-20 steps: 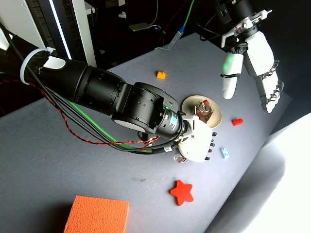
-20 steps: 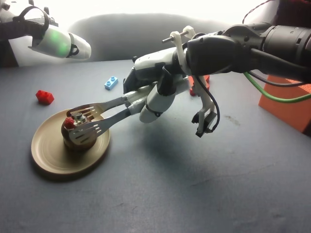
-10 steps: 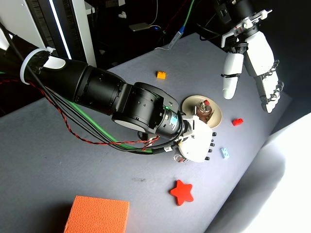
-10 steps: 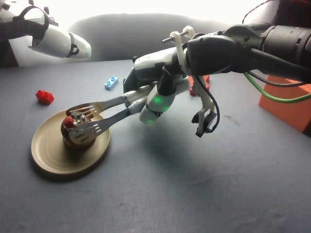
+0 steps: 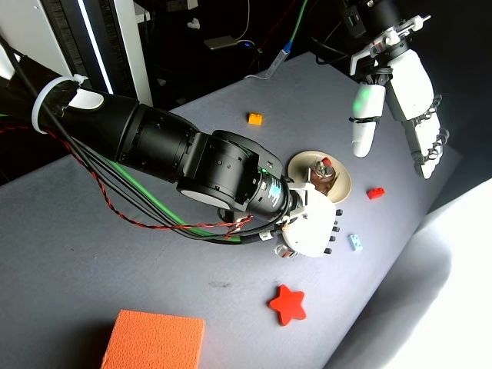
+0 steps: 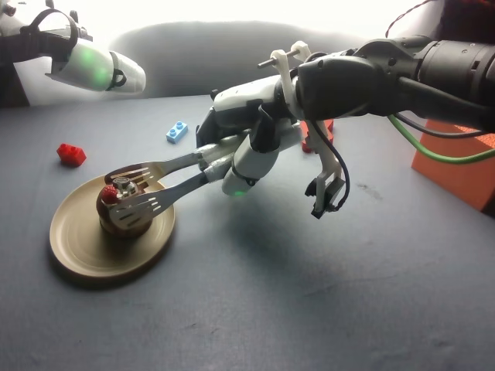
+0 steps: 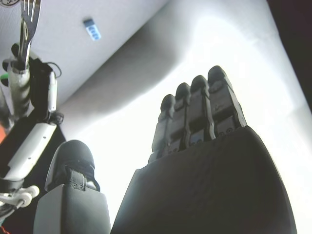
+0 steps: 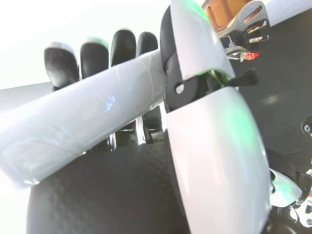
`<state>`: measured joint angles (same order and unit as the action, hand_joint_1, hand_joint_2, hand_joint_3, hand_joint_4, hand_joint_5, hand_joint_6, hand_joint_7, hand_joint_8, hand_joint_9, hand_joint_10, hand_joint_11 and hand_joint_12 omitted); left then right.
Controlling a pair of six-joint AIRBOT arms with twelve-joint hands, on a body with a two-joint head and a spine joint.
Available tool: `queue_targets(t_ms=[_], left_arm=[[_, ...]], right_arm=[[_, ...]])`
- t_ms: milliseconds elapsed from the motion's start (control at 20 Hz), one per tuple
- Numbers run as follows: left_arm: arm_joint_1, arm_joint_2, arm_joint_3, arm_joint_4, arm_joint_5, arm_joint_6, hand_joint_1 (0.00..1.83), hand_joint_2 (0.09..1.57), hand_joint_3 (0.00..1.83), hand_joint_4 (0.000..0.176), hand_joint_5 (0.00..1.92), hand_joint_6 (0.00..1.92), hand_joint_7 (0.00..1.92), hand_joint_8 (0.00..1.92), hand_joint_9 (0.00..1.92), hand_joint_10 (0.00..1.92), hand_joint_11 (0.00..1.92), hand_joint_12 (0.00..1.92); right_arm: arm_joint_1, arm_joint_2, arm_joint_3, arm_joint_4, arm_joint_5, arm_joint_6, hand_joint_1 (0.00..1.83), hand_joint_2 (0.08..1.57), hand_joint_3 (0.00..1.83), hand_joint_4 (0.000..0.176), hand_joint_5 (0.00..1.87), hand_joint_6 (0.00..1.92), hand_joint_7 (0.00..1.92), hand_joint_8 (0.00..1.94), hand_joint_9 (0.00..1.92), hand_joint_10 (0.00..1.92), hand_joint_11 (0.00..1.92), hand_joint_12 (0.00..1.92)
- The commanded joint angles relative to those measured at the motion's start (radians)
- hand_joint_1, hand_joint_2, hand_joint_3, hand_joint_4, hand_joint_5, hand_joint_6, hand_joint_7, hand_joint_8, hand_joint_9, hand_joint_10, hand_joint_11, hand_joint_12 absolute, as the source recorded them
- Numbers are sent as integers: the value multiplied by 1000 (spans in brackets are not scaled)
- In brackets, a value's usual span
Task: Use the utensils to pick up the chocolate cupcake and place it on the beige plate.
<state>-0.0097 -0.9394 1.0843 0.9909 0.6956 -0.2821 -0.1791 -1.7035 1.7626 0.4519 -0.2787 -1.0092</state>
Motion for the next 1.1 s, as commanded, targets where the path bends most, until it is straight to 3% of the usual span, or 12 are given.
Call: queue_targets(t_ms=[0, 100, 450, 650, 800, 900, 1050], left_arm=[[-18, 4, 6, 59, -24, 0, 136, 1147, 1, 0, 48, 5, 58, 5, 33, 4, 4, 43], [-18, 4, 5, 59, -24, 0, 147, 1142, 0, 0, 44, 2, 55, 2, 27, 0, 7, 52], [-18, 4, 6, 59, -24, 0, 161, 1141, 1, 0, 43, 0, 48, 0, 23, 0, 0, 64], [-18, 4, 6, 58, -24, 0, 150, 1143, 2, 0, 38, 0, 50, 1, 22, 0, 0, 59], [-18, 4, 6, 58, -24, 0, 178, 1135, 0, 0, 46, 5, 71, 8, 41, 9, 18, 37], [-18, 4, 6, 56, -24, 0, 178, 1133, 0, 0, 48, 3, 61, 2, 36, 4, 25, 49], [-18, 4, 7, 56, -24, 0, 168, 1140, 0, 0, 43, 1, 55, 2, 28, 2, 0, 46]], right_arm=[[20, 4, 2, 25, 83, 12, 1218, 1249, 0, 0, 687, 1225, 781, 1493, 577, 1564, 531, 1841], [20, 4, 2, 25, 83, 12, 1167, 1249, 0, 0, 692, 1297, 782, 1459, 572, 1466, 603, 1821], [21, 4, 2, 25, 83, 12, 1146, 1295, 3, 0, 598, 1396, 717, 1584, 509, 1557, 601, 1869], [22, 5, 2, 25, 83, 12, 1157, 1253, 0, 0, 709, 1298, 753, 1477, 549, 1513, 589, 1860], [22, 5, 2, 26, 82, 12, 1155, 1275, 2, 0, 653, 1326, 733, 1557, 511, 1503, 547, 1854], [22, 5, 2, 26, 82, 12, 1144, 1275, 0, 0, 636, 1396, 744, 1488, 524, 1431, 564, 1775], [22, 5, 2, 27, 80, 12, 1157, 1276, 0, 0, 626, 1367, 754, 1520, 534, 1511, 619, 1871]])
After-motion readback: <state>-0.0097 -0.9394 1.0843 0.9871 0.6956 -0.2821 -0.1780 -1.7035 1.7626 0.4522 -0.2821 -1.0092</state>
